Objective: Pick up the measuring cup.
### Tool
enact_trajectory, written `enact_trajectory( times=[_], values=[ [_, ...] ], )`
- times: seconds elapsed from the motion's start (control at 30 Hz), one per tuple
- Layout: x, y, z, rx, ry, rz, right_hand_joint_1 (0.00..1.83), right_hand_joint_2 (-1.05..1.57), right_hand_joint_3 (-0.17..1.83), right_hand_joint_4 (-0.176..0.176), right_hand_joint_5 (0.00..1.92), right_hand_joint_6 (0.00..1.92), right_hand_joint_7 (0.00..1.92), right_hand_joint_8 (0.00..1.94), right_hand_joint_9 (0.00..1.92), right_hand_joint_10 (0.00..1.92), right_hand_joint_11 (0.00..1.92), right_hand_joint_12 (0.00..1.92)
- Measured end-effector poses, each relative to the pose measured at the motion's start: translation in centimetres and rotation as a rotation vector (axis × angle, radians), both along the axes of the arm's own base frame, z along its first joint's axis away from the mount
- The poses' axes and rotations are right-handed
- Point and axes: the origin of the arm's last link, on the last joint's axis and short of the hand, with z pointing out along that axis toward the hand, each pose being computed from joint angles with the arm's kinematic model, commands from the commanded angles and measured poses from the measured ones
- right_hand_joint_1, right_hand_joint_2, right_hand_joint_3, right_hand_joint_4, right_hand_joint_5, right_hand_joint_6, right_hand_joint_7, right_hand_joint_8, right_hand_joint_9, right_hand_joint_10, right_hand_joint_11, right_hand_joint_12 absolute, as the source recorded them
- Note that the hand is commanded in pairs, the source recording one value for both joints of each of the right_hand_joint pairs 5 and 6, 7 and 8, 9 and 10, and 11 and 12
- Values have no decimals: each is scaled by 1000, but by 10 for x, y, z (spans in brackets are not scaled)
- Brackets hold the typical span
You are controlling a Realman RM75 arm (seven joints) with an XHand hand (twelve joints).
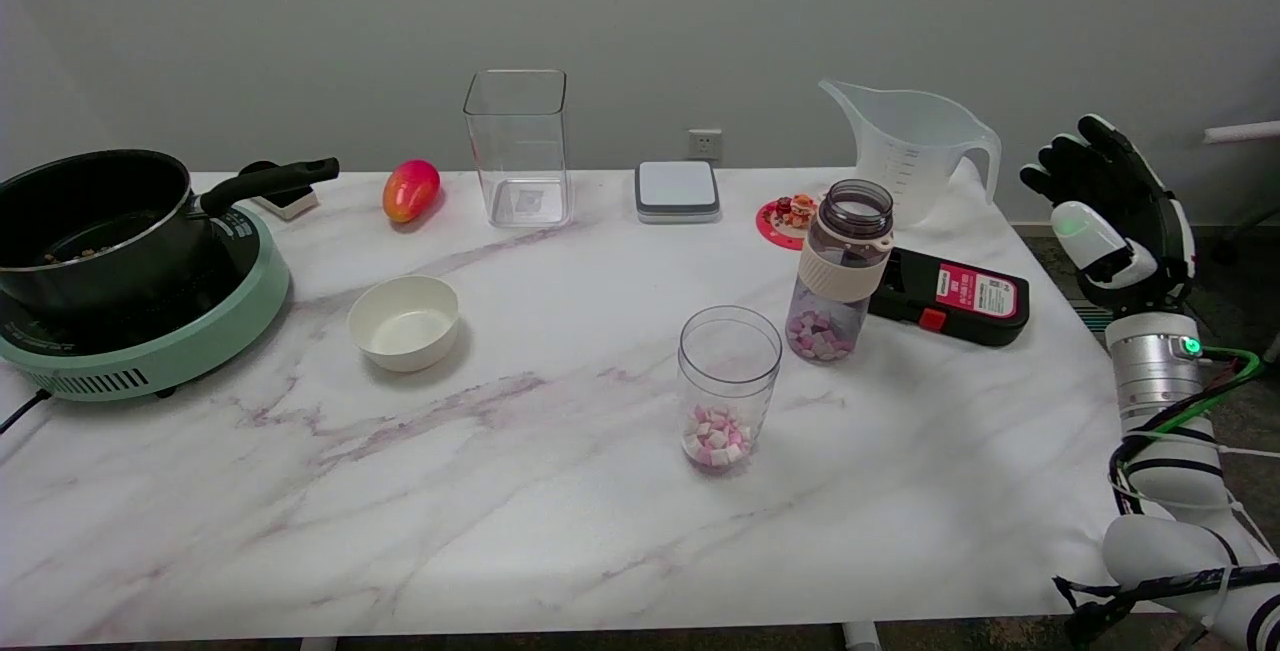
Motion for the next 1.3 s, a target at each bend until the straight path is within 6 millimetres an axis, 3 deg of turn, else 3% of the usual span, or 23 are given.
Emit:
enact_trajectory(
  times=[0.23,0.47,0.97,1.3],
  values=[
    [-1,-7,-10,44,-16,10,1229,-140,1042,0,517,517,710,710,613,613,698,698],
    [11,-18,-24,106,19,40,1226,-29,1006,0,550,550,744,744,658,658,741,741],
    [76,-33,-58,147,226,121,1261,-48,1055,0,493,493,737,737,635,635,701,701],
    [116,-37,-86,105,434,77,1266,-75,1103,0,506,506,770,770,625,625,687,687]
  ],
)
